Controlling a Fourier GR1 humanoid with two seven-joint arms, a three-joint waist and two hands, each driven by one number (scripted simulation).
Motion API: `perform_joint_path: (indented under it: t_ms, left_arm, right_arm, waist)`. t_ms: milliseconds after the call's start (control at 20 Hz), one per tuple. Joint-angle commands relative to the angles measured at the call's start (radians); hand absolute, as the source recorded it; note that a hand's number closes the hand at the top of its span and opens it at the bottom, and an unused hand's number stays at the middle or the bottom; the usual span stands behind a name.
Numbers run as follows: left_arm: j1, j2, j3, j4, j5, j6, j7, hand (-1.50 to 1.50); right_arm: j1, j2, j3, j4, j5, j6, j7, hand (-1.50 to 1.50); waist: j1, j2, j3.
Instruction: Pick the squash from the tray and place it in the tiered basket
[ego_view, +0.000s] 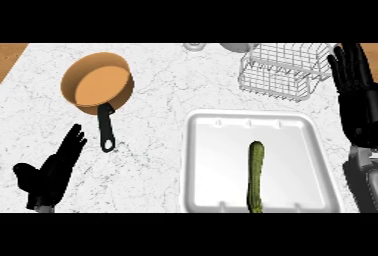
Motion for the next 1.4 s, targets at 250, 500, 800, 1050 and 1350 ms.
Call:
perform_joint_path:
  t_ms: [250,500,800,1050,1350]
  left_arm:
    - [-0.118,0.158,0.082,-0.041,-0.189,0.136,-0.017,0.0]
    - [-0.08,0.134,0.061,-0.067,-0.166,0.128,0.02,0.0]
    - [-0.168,0.089,0.005,-0.065,-0.223,0.168,0.09,0.0]
    - [-0.181,0.094,-0.004,-0.079,-0.23,0.153,0.083,0.0]
    - [-0.232,0.075,-0.033,-0.066,-0.257,0.151,0.109,0.0]
  right_arm:
    - [0.282,0.228,-0.04,-0.069,-0.025,-0.25,0.043,1.5]
    - [0.521,0.239,-0.133,0.037,0.179,-0.546,0.171,-1.5]
    - [0.832,0.288,0.119,-0.323,0.43,-0.621,0.312,-1.5]
    - [0.914,0.03,0.168,-0.448,0.497,-0.354,0.578,-1.5]
    - [0.838,-0.096,0.21,-0.652,0.603,-0.165,0.994,-1.5]
  waist:
    - [-0.059,0.008,0.029]
    - [-0.099,0.006,0.022]
    - [-0.047,0.012,0.02]
    - [-0.013,0.021,0.016]
    - [0.018,0.026,0.018]
